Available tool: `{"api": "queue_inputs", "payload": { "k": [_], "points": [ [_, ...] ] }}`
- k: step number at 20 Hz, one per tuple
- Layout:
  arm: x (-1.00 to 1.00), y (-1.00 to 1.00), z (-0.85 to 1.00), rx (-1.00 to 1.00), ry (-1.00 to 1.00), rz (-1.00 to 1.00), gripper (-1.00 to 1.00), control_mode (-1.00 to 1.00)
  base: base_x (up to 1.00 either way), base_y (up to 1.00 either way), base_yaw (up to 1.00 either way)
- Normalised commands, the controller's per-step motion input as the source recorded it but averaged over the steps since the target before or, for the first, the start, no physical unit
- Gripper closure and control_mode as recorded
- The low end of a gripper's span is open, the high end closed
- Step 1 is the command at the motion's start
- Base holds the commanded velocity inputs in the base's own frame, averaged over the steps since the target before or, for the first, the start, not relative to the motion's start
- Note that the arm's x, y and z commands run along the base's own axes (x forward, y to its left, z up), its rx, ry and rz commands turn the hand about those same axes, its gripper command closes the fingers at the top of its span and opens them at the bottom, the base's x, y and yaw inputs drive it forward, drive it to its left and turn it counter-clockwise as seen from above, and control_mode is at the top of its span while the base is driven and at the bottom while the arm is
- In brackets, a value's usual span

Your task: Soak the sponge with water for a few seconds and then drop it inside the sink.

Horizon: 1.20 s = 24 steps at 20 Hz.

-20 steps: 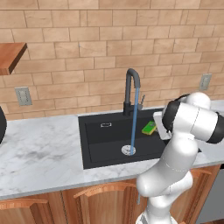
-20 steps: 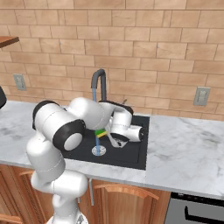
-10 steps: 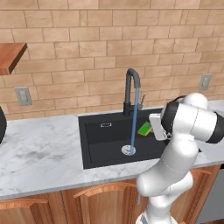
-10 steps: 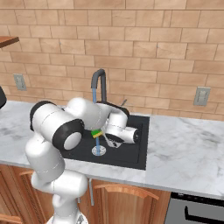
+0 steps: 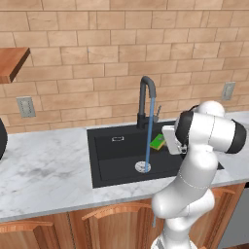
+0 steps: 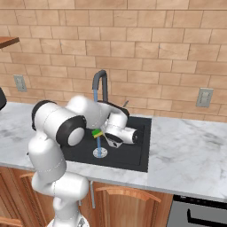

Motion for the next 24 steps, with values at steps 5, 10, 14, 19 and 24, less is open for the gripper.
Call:
{"api": "queue_inputs", "payload": {
  "k": [5, 10, 14, 19, 24],
  "points": [
    [0.15, 0.06, -0.12, 0.00, -0.02, 0.00, 1.00, -1.00, 0.00, 0.00, 0.00],
    [0.18, 0.04, -0.18, 0.00, -0.02, 0.00, 1.00, -1.00, 0.00, 0.00, 0.00],
    [0.20, 0.00, -0.23, 0.00, -0.04, 0.00, 1.00, -1.00, 0.00, 0.00, 0.00],
    [0.25, 0.00, -0.22, 0.00, -0.04, 0.00, 1.00, -1.00, 0.00, 0.00, 0.00],
    [0.24, 0.00, -0.13, 0.00, -0.02, 0.00, 1.00, -1.00, 0.00, 0.00, 0.00]
  ]
}}
